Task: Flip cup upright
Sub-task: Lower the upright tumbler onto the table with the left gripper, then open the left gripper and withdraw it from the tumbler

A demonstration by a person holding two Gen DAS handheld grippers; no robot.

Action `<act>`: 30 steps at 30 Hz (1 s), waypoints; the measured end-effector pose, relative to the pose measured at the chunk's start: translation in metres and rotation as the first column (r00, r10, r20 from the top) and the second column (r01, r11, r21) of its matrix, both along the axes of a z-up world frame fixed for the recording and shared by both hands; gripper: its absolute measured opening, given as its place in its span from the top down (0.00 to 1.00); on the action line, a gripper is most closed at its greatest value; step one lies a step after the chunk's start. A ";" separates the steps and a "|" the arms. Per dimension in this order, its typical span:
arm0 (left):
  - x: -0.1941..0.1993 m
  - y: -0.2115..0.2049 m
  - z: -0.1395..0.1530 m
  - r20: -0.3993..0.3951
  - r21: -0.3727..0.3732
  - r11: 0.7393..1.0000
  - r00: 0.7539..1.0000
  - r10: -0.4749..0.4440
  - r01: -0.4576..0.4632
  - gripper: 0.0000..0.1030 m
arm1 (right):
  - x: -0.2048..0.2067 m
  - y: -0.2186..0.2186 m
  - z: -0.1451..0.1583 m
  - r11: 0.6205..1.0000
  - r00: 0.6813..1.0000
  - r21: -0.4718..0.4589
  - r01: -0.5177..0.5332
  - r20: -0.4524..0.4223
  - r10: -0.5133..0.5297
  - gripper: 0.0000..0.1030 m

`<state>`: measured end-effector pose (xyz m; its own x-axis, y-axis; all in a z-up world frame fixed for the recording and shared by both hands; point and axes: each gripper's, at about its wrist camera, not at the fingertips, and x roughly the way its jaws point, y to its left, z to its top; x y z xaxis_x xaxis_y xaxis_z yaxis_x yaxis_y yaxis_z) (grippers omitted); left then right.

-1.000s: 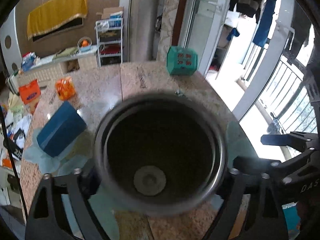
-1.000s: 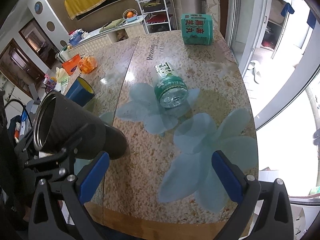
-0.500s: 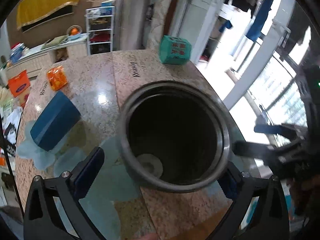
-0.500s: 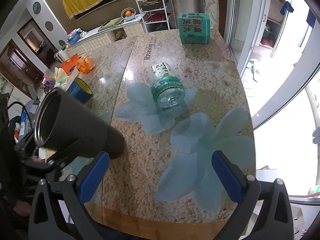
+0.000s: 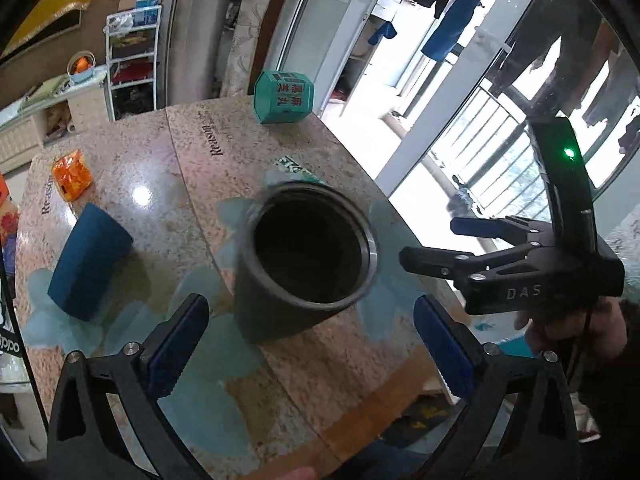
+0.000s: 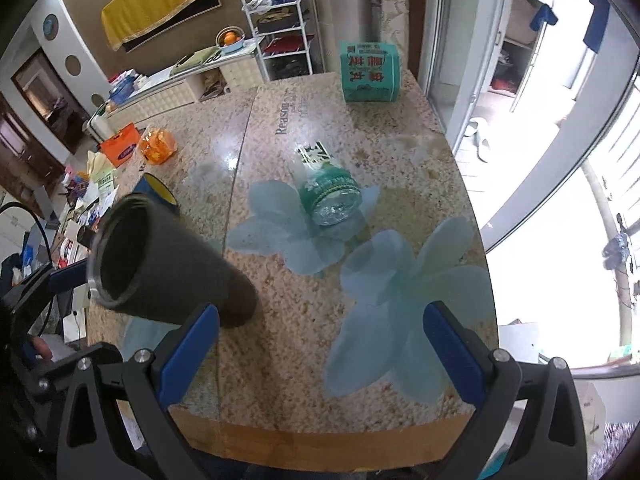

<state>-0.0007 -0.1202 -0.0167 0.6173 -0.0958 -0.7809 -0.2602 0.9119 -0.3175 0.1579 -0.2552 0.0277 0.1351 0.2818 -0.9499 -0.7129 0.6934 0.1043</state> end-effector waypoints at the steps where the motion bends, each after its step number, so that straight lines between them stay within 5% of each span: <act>1: -0.003 0.005 0.003 -0.005 -0.005 1.000 1.000 -0.003 0.003 0.00 | -0.005 0.003 0.006 1.000 1.000 0.001 0.002 0.012 -0.002 0.00; 7: -0.024 0.033 0.014 -0.030 0.030 0.999 0.999 -0.042 0.043 0.00 | -0.035 0.023 0.033 1.000 0.997 -0.019 -0.003 0.081 0.005 0.00; 12: -0.040 0.055 0.016 -0.026 -0.017 0.999 0.998 -0.049 0.049 0.00 | -0.060 0.043 0.044 0.999 0.993 -0.052 -0.009 0.115 0.015 0.00; 30: -0.069 0.078 0.034 -0.036 -0.034 0.990 0.989 -0.140 0.139 0.00 | -0.106 0.070 0.055 0.991 0.984 -0.117 0.062 0.171 -0.041 0.00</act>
